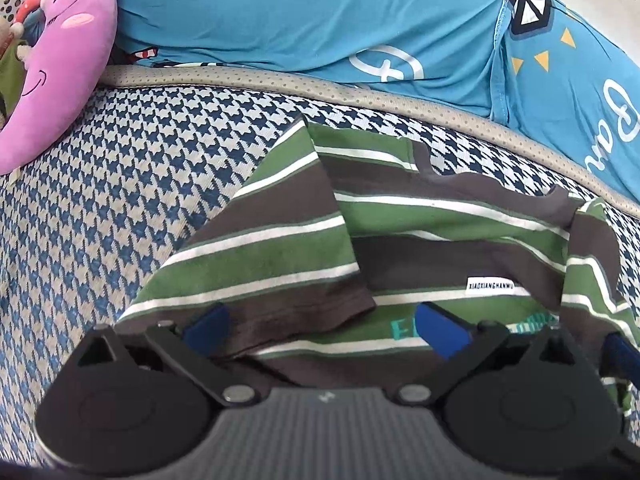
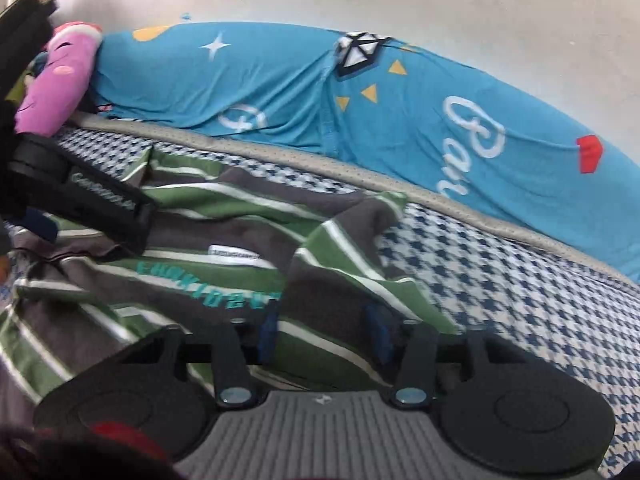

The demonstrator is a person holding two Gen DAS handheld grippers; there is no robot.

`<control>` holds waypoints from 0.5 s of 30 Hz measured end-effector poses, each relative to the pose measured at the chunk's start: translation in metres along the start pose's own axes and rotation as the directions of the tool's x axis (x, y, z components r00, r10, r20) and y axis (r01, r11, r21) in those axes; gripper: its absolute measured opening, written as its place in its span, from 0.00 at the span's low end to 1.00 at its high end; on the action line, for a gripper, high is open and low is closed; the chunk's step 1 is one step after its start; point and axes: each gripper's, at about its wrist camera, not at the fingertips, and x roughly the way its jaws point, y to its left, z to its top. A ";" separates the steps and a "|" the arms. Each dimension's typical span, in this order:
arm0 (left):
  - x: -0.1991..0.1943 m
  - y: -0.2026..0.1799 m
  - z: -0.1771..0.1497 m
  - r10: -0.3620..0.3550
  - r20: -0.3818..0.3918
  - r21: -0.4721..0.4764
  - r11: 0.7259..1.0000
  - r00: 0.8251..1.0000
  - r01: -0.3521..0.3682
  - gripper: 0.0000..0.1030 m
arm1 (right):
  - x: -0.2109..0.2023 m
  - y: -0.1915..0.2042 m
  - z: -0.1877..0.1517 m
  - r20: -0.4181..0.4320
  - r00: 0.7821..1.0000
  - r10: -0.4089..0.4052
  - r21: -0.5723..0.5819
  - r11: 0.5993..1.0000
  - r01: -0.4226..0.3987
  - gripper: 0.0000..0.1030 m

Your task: Fold clothes

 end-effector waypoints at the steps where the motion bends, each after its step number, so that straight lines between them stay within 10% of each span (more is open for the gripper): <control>1: 0.000 0.000 0.000 0.001 0.000 0.000 1.000 1.000 -0.001 1.00 | 0.000 -0.003 0.000 0.003 1.000 -0.012 0.008 1.000 0.012 0.19; 15: 0.000 -0.007 -0.004 0.009 0.011 0.036 0.999 1.000 -0.009 1.00 | -0.007 -0.086 0.016 0.072 0.979 -0.191 0.283 0.945 0.164 0.07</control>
